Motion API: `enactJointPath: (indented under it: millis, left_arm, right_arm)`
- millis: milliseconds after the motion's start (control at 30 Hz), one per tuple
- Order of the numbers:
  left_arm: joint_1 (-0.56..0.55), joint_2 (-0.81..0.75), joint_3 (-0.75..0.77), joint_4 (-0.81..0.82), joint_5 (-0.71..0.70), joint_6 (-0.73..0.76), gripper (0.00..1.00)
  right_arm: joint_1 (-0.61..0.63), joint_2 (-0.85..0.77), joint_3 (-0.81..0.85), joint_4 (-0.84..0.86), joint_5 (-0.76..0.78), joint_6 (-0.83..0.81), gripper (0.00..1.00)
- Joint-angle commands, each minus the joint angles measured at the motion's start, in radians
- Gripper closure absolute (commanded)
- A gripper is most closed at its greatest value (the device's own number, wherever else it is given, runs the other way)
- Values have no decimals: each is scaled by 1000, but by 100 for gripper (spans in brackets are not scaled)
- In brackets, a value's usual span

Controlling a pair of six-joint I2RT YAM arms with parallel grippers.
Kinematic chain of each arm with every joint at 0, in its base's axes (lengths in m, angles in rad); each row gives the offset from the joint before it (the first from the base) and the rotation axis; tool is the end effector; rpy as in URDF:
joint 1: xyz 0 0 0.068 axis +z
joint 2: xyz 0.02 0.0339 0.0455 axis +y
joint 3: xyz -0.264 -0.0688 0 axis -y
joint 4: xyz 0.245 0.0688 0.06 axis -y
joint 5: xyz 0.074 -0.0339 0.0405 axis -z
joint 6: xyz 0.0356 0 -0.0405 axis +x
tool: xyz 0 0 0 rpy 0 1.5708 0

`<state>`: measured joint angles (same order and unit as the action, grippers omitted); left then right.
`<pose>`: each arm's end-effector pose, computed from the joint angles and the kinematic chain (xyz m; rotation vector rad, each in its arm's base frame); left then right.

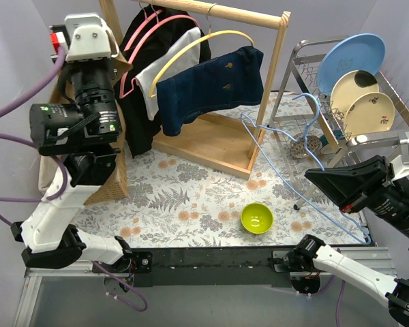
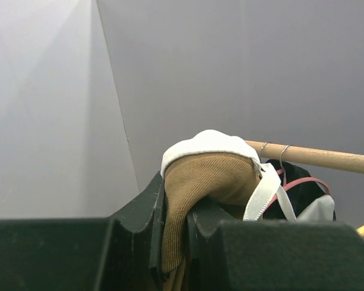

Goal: Place the skirt on the hanger

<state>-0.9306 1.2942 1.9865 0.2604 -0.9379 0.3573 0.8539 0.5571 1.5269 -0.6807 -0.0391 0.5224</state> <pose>0.1146 -0.1058 0.6475 -0.3816 1.0001 -0.2280 -0.0076 -0.0066 0.5203 -0.2632 1.3543 1.1952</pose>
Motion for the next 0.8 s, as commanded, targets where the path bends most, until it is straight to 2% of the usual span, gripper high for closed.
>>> enactJointPath:
  millis: [0,67,100,133,200,400,533,600,733,767]
  left_arm:
    - [10,26,0,187,39,109,100]
    - [45,56,36,137,51,28,100]
    - [135,94,69,84,60,-36,100]
    - [180,106,89,-28,71,-91,100]
    - [251,103,43,-4,67,-127,100]
    - [344,74,2,88,5,-97,100]
    - [384,74,-8,233,2,65,100]
    - [427,88,3,278,11,94,100]
    - [516,142,69,255,28,60,100]
    - [533,152,66,234,33,8,100]
  right_arm:
    - [7,6,-30,98,-24,-12,99]
    - [7,1,-39,101,-22,-13,99]
    - [7,-2,-48,101,-19,-13,99]
    - [7,-3,-51,104,-16,-15,99]
    - [7,-9,-59,106,-12,-18,99]
    - [7,-11,-56,99,-2,-25,99]
    - [7,-3,-48,102,-7,-27,99]
    - [7,3,-39,102,-16,-27,99]
    - [7,6,-47,116,-27,-24,99]
    - [7,3,-53,121,-33,-21,99]
